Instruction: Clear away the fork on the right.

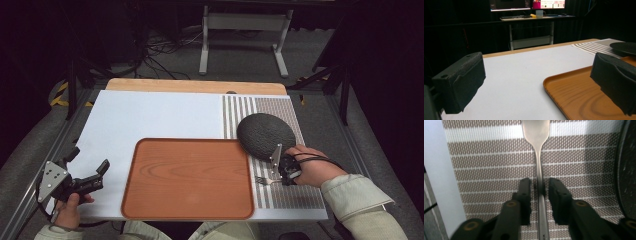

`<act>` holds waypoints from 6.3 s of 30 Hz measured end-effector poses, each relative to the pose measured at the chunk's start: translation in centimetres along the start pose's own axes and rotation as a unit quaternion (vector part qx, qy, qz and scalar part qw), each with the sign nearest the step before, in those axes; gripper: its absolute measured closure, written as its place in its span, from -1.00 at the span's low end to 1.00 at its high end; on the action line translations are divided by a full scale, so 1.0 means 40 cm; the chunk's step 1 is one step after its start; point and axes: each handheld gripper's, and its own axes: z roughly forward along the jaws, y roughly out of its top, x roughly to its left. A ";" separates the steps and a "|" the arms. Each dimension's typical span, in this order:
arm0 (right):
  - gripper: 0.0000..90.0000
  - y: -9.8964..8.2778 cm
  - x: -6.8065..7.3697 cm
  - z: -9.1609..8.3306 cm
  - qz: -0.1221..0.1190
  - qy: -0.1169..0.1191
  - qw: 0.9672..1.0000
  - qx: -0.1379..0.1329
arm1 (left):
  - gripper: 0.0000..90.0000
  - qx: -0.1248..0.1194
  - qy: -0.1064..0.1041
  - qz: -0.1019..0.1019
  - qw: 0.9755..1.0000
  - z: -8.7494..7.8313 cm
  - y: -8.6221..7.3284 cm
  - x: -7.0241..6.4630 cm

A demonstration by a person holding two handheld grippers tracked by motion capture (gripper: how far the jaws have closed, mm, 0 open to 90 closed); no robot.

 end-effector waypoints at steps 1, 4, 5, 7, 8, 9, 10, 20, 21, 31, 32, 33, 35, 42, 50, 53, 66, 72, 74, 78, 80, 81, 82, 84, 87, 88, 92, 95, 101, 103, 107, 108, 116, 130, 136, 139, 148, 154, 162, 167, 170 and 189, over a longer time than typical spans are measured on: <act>0.72 0.000 -0.001 0.001 -0.003 -0.001 1.000 0.003 | -0.99 0.000 -0.001 0.001 1.000 0.000 0.000 0.000; 0.80 0.000 -0.005 0.004 -0.009 0.001 1.000 0.011 | -0.99 0.001 -0.002 0.003 1.000 0.000 0.000 0.000; 0.82 -0.001 -0.007 0.007 -0.012 0.003 1.000 0.014 | -0.99 0.001 -0.002 0.003 1.000 0.000 0.000 0.001; 0.84 -0.002 -0.009 0.007 -0.014 0.005 1.000 0.013 | -0.99 0.001 -0.002 0.002 1.000 0.000 0.000 0.001; 0.84 -0.002 -0.009 0.007 -0.014 0.005 1.000 0.013 | -0.99 0.001 -0.002 0.002 1.000 0.000 0.000 0.001; 0.84 -0.002 -0.009 0.008 -0.015 0.006 1.000 0.012 | -0.99 0.001 -0.003 0.003 1.000 0.000 0.000 0.001; 0.85 -0.001 -0.009 0.007 -0.020 0.005 1.000 0.014 | -0.99 0.001 -0.003 0.003 1.000 0.000 0.000 0.001; 0.86 -0.004 -0.006 0.007 -0.031 0.006 0.999 0.010 | -0.99 0.002 -0.004 0.002 1.000 0.000 0.000 0.001; 0.87 -0.004 -0.005 0.006 -0.032 -0.001 0.999 0.012 | -0.99 0.001 -0.003 -0.002 1.000 0.001 -0.001 0.001; 0.87 -0.012 -0.005 -0.043 -0.008 -0.021 1.000 -0.006 | -0.99 0.002 -0.005 0.001 1.000 0.001 0.000 0.000; 0.87 -0.013 -0.004 -0.049 -0.004 -0.025 1.000 -0.013 | -0.99 0.002 -0.005 0.001 1.000 0.001 0.000 0.000; 0.87 -0.014 -0.004 -0.057 0.000 -0.030 0.999 -0.018 | -0.99 0.002 -0.005 0.001 1.000 0.001 0.000 -0.001; 0.87 -0.015 -0.004 -0.069 0.006 -0.033 0.999 -0.025 | -0.99 0.002 -0.005 0.001 1.000 0.002 -0.001 -0.002; 0.87 -0.017 -0.006 -0.109 0.026 -0.046 0.997 -0.057 | -0.99 0.002 -0.005 0.000 1.000 0.002 -0.001 -0.001; 0.87 -0.013 -0.008 -0.152 0.048 -0.071 0.991 -0.101 | -0.99 0.002 -0.005 0.001 1.000 0.003 -0.001 -0.001; 0.87 -0.007 -0.005 -0.165 0.062 -0.079 0.988 -0.118 | -0.99 0.002 -0.006 0.002 1.000 0.004 -0.002 -0.001; 0.87 0.030 -0.004 -0.201 0.150 -0.084 0.962 -0.212 | -0.99 0.002 -0.006 0.002 1.000 0.003 -0.001 -0.001; 0.87 0.058 0.002 -0.212 0.220 -0.063 0.942 -0.246 | -0.99 0.002 -0.007 0.003 1.000 0.003 -0.001 -0.001; 0.87 0.068 0.002 -0.216 0.238 -0.057 0.937 -0.251 | -0.99 0.002 -0.008 0.003 1.000 0.003 -0.001 -0.001; 0.87 0.086 0.004 -0.220 0.269 -0.045 0.927 -0.257 | -0.99 0.002 -0.008 0.004 1.000 0.003 -0.001 -0.002; 0.87 0.097 0.005 -0.222 0.281 -0.044 0.922 -0.264 | -0.99 0.003 -0.008 0.004 1.000 0.003 -0.001 -0.003; 0.87 0.106 0.006 -0.224 0.290 -0.044 0.917 -0.269 | -0.99 0.004 -0.009 0.004 1.000 0.003 -0.001 -0.002; 0.87 0.114 0.007 -0.225 0.296 -0.043 0.915 -0.272 | -0.99 0.004 -0.009 0.005 1.000 0.003 -0.001 -0.002; 0.87 0.126 0.007 -0.225 0.311 -0.035 0.908 -0.279 | -0.99 0.004 -0.010 0.004 1.000 0.003 -0.001 -0.002; 0.87 0.144 0.007 -0.226 0.332 -0.027 0.899 -0.285 | -0.99 0.003 -0.011 0.003 1.000 0.003 -0.001 -0.002; 0.87 0.150 0.007 -0.226 0.338 -0.023 0.896 -0.285 | -0.99 0.003 -0.011 0.003 1.000 0.003 -0.001 -0.002; 0.87 0.169 0.007 -0.224 0.355 -0.021 0.890 -0.284 | -0.99 0.003 -0.013 0.006 1.000 0.003 0.000 -0.002; 0.87 0.191 0.006 -0.223 0.370 -0.015 0.885 -0.283 | -0.99 0.005 -0.014 0.007 1.000 0.003 0.000 -0.002; 0.87 0.217 0.006 -0.218 0.379 -0.009 0.883 -0.276 | -0.99 0.003 -0.014 0.006 1.000 0.003 0.000 -0.002; 0.87 0.224 0.005 -0.216 0.382 -0.005 0.883 -0.274 | -0.99 0.003 -0.014 0.006 1.000 0.003 0.000 -0.002; 0.87 0.242 0.006 -0.212 0.385 -0.002 0.883 -0.269 | -0.99 0.003 -0.015 0.006 1.000 0.004 0.000 -0.002; 0.87 0.247 0.006 -0.211 0.383 -0.001 0.884 -0.268 | -0.99 0.004 -0.015 0.006 1.000 0.003 0.000 -0.002; 0.87 0.282 0.004 -0.196 0.378 0.006 0.890 -0.255 | -0.99 0.003 -0.016 0.006 1.000 0.003 0.000 -0.002; 0.87 0.331 -0.004 -0.138 0.411 0.028 0.888 -0.205 | -0.99 0.003 -0.017 0.006 1.000 0.003 0.000 -0.001; 0.87 0.343 -0.005 -0.116 0.426 0.038 0.883 -0.192 | -0.99 0.004 -0.017 0.006 1.000 0.003 0.000 -0.001; 0.87 0.347 -0.004 -0.107 0.437 0.040 0.880 -0.184 | -0.99 0.004 -0.017 0.006 1.000 0.003 0.000 -0.001; 0.86 0.360 -0.004 -0.081 0.456 0.055 0.874 -0.160 | -0.99 0.004 -0.018 0.006 1.000 0.003 0.000 -0.001; 0.86 0.367 -0.002 -0.062 0.464 0.062 0.872 -0.142 | -0.99 0.004 -0.019 0.006 1.000 0.003 0.000 0.000; 0.86 0.372 0.000 -0.045 0.473 0.071 0.869 -0.126 | -0.99 0.004 -0.018 0.006 1.000 0.004 0.000 -0.001; 0.86 0.374 -0.001 -0.037 0.475 0.076 0.868 -0.120 | -0.99 0.005 -0.019 0.006 1.000 0.004 0.000 -0.001; 0.86 0.377 0.000 -0.031 0.477 0.078 0.868 -0.116 | -0.99 0.005 -0.019 0.006 1.000 0.004 0.000 -0.001; 0.48 0.376 -0.001 -0.024 0.472 0.064 0.870 -0.127 | -0.99 0.004 -0.019 0.007 1.000 0.004 0.000 -0.002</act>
